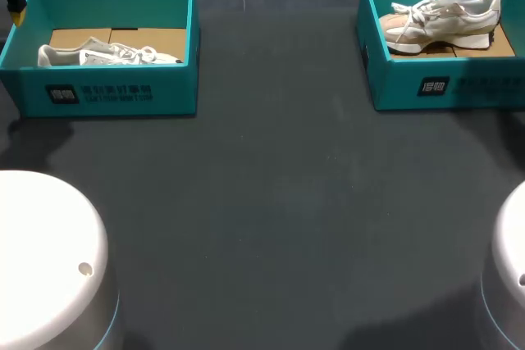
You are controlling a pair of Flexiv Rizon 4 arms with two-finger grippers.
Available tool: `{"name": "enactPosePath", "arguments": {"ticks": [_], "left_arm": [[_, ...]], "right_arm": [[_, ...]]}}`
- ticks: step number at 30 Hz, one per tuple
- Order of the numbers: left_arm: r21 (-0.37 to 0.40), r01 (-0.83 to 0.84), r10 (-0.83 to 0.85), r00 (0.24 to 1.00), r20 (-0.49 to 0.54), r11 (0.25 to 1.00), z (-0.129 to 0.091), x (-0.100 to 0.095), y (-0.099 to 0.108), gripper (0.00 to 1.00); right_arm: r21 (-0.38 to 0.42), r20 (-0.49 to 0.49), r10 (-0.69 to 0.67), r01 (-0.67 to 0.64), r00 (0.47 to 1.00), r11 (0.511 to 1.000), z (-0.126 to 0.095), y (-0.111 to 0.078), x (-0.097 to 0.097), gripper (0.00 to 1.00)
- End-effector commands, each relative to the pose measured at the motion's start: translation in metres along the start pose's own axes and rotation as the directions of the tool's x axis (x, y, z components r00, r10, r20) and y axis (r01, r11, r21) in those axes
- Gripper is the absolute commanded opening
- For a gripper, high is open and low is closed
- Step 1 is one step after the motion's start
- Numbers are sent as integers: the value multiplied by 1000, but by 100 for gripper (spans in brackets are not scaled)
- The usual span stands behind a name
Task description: Take the shoe out of the shoebox, open the shoe tongue, remove and reinsert the insole, then place the shoe into the shoebox
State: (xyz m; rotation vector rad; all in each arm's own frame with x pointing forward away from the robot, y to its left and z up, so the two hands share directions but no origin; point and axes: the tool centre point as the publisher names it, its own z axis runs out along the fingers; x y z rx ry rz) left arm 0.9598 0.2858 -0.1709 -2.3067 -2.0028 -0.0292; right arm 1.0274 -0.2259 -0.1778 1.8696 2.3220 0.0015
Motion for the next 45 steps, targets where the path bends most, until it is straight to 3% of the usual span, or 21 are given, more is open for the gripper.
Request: {"name": "enactPosePath", "arguments": {"ticks": [1, 8, 15, 19, 31, 33, 45], "left_arm": [[-1, -1, 1, 1000, -1, 1000, 0, 0, -1, 100], [-1, -1, 1, 1000, -1, 1000, 0, 0, -1, 100], [-1, -1, 1, 1000, -1, 1000, 0, 0, -1, 100], [-1, -1, 1, 1000, -1, 1000, 0, 0, -1, 100], [-1, -1, 1, 1000, -1, 1000, 0, 0, -1, 100], [-1, -1, 1, 1000, -1, 1000, 0, 0, -1, 100], [-1, -1, 1, 1000, -1, 1000, 0, 0, -1, 100]], "right_arm": [[60, 2, -1, 0, 1000, 998, 1, 24, 1, 100], [60, 2, -1, 0, 1000, 998, 1, 24, 1, 100], [57, 15, -14, 13, 1000, 998, 38, 66, -22, 100], [60, 117, 47, -54, 992, 997, 61, 82, -38, 100], [57, 92, 69, -74, 993, 996, 67, 83, -43, 100], [10, 49, 55, -56, 997, 998, 78, 85, -49, 100], [40, 114, 122, -127, 986, 991, 123, 98, -80, 100]]}}
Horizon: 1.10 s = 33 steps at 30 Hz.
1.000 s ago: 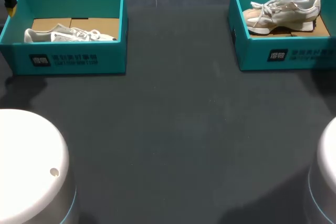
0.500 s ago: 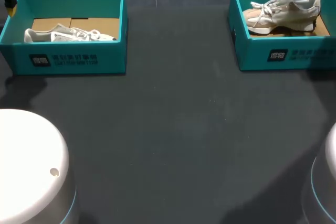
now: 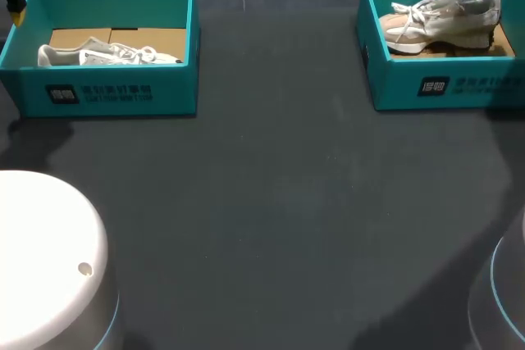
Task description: Take the shoe out of the shoebox, open the shoe tongue, remove and reinsert the insole, then place the shoe into the shoebox
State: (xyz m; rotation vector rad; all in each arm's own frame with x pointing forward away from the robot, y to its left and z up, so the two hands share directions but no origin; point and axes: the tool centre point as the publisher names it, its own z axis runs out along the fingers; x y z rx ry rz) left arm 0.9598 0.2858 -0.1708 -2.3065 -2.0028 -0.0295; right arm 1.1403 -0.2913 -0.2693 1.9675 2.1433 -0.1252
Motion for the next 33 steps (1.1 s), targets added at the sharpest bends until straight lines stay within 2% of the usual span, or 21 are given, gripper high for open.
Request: {"name": "enactPosePath", "arguments": {"ticks": [1, 7, 13, 16, 20, 22, 23, 33], "left_arm": [[-1, -1, 1, 1000, -1, 1000, 0, 0, -1, 100], [-1, -1, 1, 1000, -1, 1000, 0, 0, -1, 100], [-1, -1, 1, 1000, -1, 1000, 0, 0, -1, 100], [-1, -1, 1, 1000, -1, 1000, 0, 0, -1, 100], [-1, -1, 1, 1000, -1, 1000, 0, 0, -1, 100], [-1, -1, 1, 1000, -1, 1000, 0, 0, -1, 100], [-1, -1, 1, 1000, -1, 1000, 0, 0, -1, 100], [-1, -1, 1, 1000, -1, 1000, 0, 0, -1, 100]], "right_arm": [[20, 2, 13, -13, 1000, 1000, 15, 13, -2, 100], [25, 2, 30, -30, 1000, 999, 28, 20, -6, 100], [30, 3, 37, -37, 999, 999, 41, 27, -9, 96], [37, 9, 38, -38, 999, 999, 48, 29, -11, 83], [51, 9, 40, -40, 999, 998, 57, 30, -13, 78], [55, 4, 41, -41, 999, 998, 60, 29, -14, 60], [60, 3, 43, -43, 999, 997, 62, 29, -15, 56], [89, -8, 38, -37, 999, 995, 78, 32, -17, 56]]}}
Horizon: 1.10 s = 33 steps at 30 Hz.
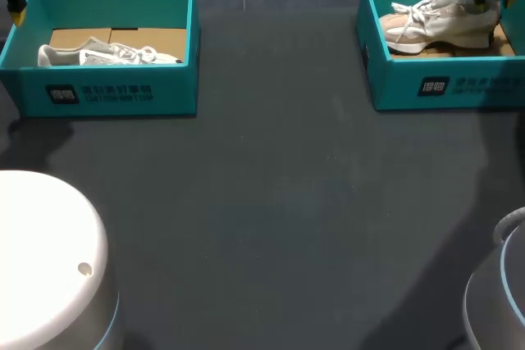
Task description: Take the shoe out of the shoebox, open the shoe tongue, remove and reinsert the insole, then place the shoe into the shoebox
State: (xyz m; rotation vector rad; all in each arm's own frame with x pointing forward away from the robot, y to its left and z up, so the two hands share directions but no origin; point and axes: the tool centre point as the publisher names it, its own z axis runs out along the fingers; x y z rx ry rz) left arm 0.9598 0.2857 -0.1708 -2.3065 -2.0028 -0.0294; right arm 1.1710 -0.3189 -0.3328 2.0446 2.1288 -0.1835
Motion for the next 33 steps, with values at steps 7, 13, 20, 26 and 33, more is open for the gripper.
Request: {"name": "enactPosePath", "arguments": {"ticks": [7, 13, 20, 26, 33], "left_arm": [[-1, -1, 1, 1000, -1, 1000, 0, 0, -1, 100], [-1, -1, 1, 1000, -1, 1000, 0, 0, -1, 100], [-1, -1, 1, 1000, -1, 1000, 0, 0, -1, 100], [-1, -1, 1, 1000, -1, 1000, 0, 0, -1, 100], [-1, -1, 1, 1000, -1, 1000, 0, 0, -1, 100]], "right_arm": [[45, -3, 3, -3, 1000, 999, 11, 9, -4, 64], [68, -11, 13, -12, 1000, 998, 19, 5, -4, 66], [92, -24, 28, -26, 999, 995, 27, 3, -3, 68], [106, -35, 51, -47, 998, 993, 32, 1, -4, 83], [119, -58, 55, -47, 997, 992, 38, 0, -3, 82]]}}
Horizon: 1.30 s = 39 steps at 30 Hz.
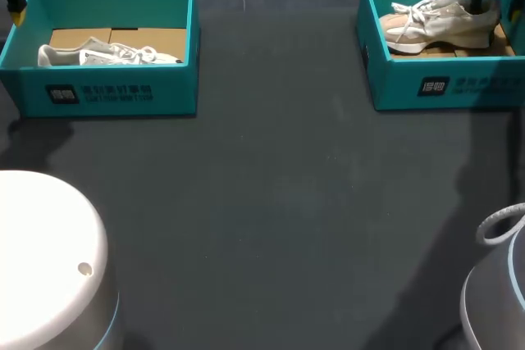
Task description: Take the shoe out of the shoebox, open the shoe tongue, remove and reinsert the insole, then place the shoe into the shoebox
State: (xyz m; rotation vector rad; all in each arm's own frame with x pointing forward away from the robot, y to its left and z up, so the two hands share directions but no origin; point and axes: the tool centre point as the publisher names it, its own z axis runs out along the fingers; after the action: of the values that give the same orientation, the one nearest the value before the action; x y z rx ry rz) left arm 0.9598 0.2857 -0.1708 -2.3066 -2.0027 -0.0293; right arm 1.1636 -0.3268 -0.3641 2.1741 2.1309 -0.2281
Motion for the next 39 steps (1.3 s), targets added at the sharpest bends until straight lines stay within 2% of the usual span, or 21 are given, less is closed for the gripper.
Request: {"name": "enactPosePath", "arguments": {"ticks": [1, 4, 6, 7, 11, 13, 16, 30, 39], "left_arm": [[-1, -1, 1, 1000, -1, 1000, 0, 1, -1, 100], [-1, -1, 1, 1000, -1, 1000, 0, 1, -1, 100], [-1, -1, 1, 1000, -1, 1000, 0, 1, -1, 100], [-1, -1, 1, 1000, -1, 1000, 0, 1, -1, 100], [-1, -1, 1, 1000, -1, 1000, 0, 1, -1, 100], [-1, -1, 1, 1000, -1, 1000, 0, 1, -1, 100], [-1, -1, 1, 1000, -1, 1000, 0, 1, -1, 100], [-1, -1, 1, 1000, -1, 1000, 0, 1, -1, 100], [-1, -1, 1, 1000, -1, 1000, 0, 1, -1, 100]], "right_arm": [[30, -18, -1, 1, 1000, 1000, 6, 10, -2, 81], [35, -27, 0, 1, 1000, 999, 9, 10, -2, 73], [38, -31, 0, 1, 1000, 999, 10, 10, -2, 61], [38, -32, 0, 1, 1000, 999, 10, 11, -2, 49], [41, -34, -2, 3, 999, 999, 10, 11, -1, 45], [43, -34, -2, 4, 999, 999, 10, 11, -1, 33], [43, -28, 4, -3, 1000, 999, 7, 10, -1, 0], [39, -5, 28, -28, 1000, 999, -5, 6, -8, 0], [-1, 29, 58, -58, 998, 998, -44, 1, -17, 0]]}}
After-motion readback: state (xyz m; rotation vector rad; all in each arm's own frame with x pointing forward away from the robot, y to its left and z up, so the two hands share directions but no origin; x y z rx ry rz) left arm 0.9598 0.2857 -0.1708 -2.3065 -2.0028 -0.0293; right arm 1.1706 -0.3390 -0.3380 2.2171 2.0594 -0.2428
